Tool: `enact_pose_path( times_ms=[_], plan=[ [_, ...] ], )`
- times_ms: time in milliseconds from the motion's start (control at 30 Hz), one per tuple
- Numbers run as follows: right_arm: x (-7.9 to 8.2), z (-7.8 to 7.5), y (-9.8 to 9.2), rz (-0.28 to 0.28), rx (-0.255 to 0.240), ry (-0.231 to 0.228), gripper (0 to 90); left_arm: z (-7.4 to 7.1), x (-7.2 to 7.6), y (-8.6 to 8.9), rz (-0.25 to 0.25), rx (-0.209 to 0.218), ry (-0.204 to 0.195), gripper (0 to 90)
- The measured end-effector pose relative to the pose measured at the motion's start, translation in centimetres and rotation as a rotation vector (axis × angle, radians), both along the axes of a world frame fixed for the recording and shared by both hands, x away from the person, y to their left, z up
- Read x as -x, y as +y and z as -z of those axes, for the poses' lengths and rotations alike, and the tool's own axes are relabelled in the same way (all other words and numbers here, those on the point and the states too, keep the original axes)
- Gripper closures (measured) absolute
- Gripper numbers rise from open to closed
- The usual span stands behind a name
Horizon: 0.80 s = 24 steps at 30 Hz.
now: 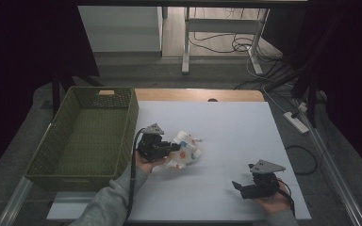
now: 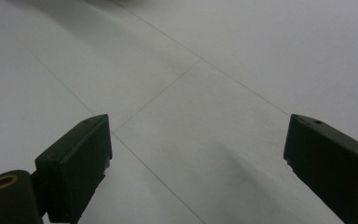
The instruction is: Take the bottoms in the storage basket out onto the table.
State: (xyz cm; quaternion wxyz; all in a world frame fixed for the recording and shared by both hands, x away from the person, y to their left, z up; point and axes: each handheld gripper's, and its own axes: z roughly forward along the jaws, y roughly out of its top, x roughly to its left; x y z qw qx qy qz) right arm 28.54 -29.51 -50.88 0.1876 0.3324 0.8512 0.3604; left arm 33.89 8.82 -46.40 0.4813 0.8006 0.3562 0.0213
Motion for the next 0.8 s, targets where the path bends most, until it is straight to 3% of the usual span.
enact_pose_path(
  times_ms=[800],
  plan=[
    [0.0, 0.1, 0.0, -0.001, 0.003, 0.004, 8.1, 3.9, -2.0, -2.5, -0.01, -0.088, 0.074, 84.0]
  ],
)
